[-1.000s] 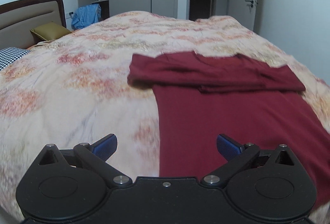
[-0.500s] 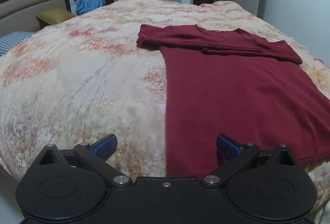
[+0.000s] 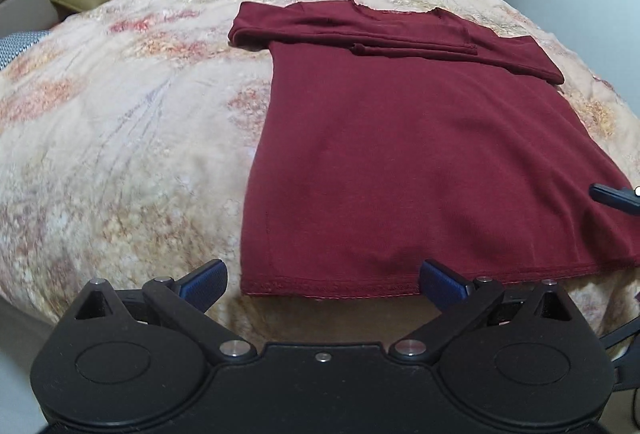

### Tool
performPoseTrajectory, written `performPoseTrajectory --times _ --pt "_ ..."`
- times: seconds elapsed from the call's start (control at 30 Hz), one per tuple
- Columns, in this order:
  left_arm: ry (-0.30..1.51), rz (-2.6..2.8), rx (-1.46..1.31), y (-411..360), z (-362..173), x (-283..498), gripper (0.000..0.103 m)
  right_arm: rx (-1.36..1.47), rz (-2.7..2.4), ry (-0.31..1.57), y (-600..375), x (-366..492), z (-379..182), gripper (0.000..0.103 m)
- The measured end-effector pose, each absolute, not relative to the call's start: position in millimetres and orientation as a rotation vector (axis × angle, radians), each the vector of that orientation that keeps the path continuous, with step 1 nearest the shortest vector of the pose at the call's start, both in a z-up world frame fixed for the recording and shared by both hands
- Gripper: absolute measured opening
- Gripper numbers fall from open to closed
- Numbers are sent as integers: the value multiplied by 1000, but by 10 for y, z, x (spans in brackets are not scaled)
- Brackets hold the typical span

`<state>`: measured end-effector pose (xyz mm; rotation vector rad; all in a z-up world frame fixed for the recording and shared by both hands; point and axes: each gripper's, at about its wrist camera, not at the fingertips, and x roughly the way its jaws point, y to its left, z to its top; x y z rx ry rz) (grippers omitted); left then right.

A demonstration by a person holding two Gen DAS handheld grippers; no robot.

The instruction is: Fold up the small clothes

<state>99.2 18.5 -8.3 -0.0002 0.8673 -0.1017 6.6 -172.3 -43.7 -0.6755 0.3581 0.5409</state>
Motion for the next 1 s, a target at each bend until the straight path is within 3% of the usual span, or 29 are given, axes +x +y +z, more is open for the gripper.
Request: performPoseTrajectory --times 0.1,0.4,0.5,0.63,0.73,1.0 --pt "873 -96 -10 183 -59 1005 102 -752 515 298 -1623 32 -520 102" --pt "879 -83 7 155 -27 1059 102 -780 657 243 -1524 -15 -567 76" --pt "894 -85 4 146 -45 1109 102 -817 683 239 -1462 -32 -590 61" --pt "895 -87 6 123 -37 1149 102 -796 708 285 -1451 26 -554 24" --pt "850 -103 -4 140 33 1139 102 -664 755 366 -1521 128 -411 14" --pt "614 -225 -44 289 343 1000 102 -3 847 708 -2045 896 -7 11"
